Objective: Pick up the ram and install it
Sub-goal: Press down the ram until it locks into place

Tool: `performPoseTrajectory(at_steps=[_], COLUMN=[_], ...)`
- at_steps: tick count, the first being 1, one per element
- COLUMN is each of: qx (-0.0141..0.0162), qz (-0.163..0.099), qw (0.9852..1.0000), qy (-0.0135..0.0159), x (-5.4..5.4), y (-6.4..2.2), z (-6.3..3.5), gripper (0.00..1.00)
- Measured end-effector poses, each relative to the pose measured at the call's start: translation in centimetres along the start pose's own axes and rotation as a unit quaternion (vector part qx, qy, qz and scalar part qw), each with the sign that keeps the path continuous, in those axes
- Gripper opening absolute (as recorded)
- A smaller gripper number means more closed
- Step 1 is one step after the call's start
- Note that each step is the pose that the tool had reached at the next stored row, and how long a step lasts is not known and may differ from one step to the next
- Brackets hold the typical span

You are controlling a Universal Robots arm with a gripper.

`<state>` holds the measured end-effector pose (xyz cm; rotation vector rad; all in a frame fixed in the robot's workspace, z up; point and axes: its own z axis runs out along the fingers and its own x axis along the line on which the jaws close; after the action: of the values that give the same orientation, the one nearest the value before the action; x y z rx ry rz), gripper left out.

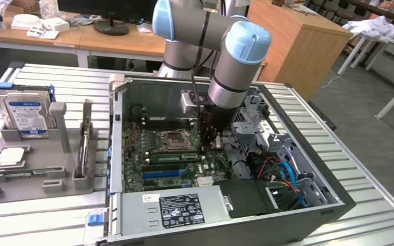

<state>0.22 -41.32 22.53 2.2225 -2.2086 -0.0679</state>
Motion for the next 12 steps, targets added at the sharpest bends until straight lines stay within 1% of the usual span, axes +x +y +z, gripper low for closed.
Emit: performPoseTrajectory(at_steps=[12], qx=[0.0000], qz=[0.000], qw=[1.0000], qy=[-0.0001], x=[0.01], y=[-0.01], z=[0.15], gripper=[0.11])
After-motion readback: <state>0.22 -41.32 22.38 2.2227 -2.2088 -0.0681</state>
